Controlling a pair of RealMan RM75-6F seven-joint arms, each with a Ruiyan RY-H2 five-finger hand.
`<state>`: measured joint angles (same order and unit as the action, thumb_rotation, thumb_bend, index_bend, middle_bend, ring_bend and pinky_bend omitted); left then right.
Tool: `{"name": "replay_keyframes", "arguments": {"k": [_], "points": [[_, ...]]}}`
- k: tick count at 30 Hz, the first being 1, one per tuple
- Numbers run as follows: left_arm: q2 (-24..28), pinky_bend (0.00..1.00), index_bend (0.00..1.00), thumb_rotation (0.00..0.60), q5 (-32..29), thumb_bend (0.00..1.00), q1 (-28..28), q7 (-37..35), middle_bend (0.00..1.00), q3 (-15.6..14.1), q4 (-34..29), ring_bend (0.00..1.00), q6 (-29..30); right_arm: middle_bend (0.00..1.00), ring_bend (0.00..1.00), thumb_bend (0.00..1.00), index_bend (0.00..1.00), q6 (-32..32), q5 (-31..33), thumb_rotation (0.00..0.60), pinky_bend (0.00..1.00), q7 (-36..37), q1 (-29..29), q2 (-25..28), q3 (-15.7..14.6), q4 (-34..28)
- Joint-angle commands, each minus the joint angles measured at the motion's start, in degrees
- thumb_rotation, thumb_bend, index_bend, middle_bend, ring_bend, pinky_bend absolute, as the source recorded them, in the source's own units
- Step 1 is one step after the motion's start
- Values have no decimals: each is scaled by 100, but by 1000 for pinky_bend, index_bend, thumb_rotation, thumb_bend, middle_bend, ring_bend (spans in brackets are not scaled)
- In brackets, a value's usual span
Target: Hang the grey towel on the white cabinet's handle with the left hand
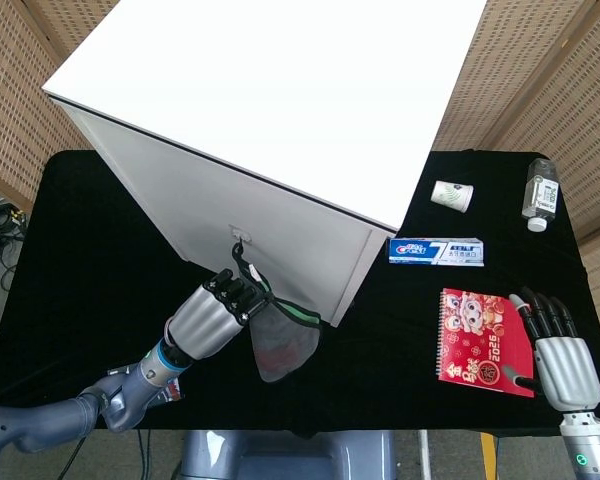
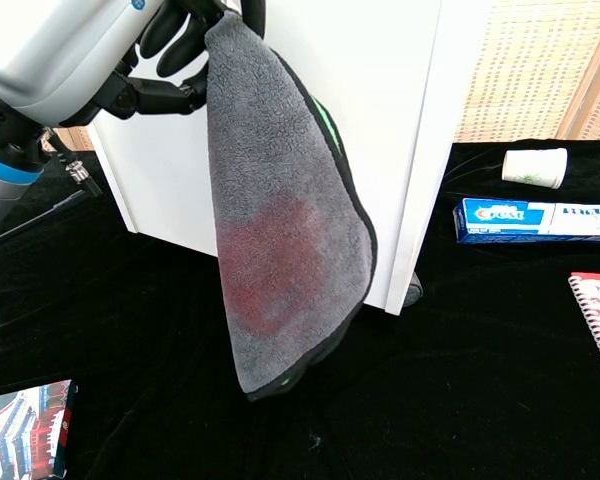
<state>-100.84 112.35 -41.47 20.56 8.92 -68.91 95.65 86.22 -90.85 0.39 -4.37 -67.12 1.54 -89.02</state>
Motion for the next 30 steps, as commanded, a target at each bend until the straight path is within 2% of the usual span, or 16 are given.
{"name": "replay_keyframes", "arguments": {"k": [1, 15, 16, 17, 18, 20, 21, 26, 30], "points": [[-37, 724, 787, 600, -55, 526, 31, -77, 871, 5, 34, 807, 41, 0, 0, 130, 0, -9, 1, 600, 0, -13, -3, -5, -3, 2], [-228, 716, 774, 600, -270, 510, 236, -469, 866, -119, 546, 807, 246, 0, 0, 130, 0, -37, 13, 600, 0, -77, -11, -26, -10, 1], [-239, 697, 748, 600, -271, 451, 246, -477, 842, -121, 584, 793, 268, 0, 0, 130, 0, -36, 12, 600, 0, -78, -10, -25, -11, 0], [-247, 663, 689, 600, -274, 347, 259, -458, 792, -125, 639, 763, 285, 0, 0, 130, 0, -40, 11, 600, 0, -82, -11, -26, -14, -1], [-245, 609, 590, 600, -275, 222, 270, -426, 708, -129, 680, 706, 293, 0, 0, 130, 0, -45, 12, 600, 0, -86, -13, -29, -14, 1], [-200, 512, 396, 600, -293, 72, 313, -336, 545, -133, 676, 589, 315, 0, 0, 130, 0, -49, 9, 600, 0, -100, -15, -36, -17, 3], [-171, 463, 312, 600, -273, 35, 317, -316, 462, -145, 645, 529, 324, 0, 0, 130, 0, -51, 9, 600, 0, -103, -16, -39, -17, 4], [23, 269, 159, 600, -35, 0, 308, -163, 239, -269, 570, 309, 385, 0, 0, 130, 0, -51, 17, 600, 0, -117, -16, -47, -15, 6], [83, 170, 123, 600, 293, 0, 412, -158, 182, -445, 655, 206, 771, 0, 0, 130, 0, -25, 14, 600, 0, -94, -8, -37, -9, 7]]}}
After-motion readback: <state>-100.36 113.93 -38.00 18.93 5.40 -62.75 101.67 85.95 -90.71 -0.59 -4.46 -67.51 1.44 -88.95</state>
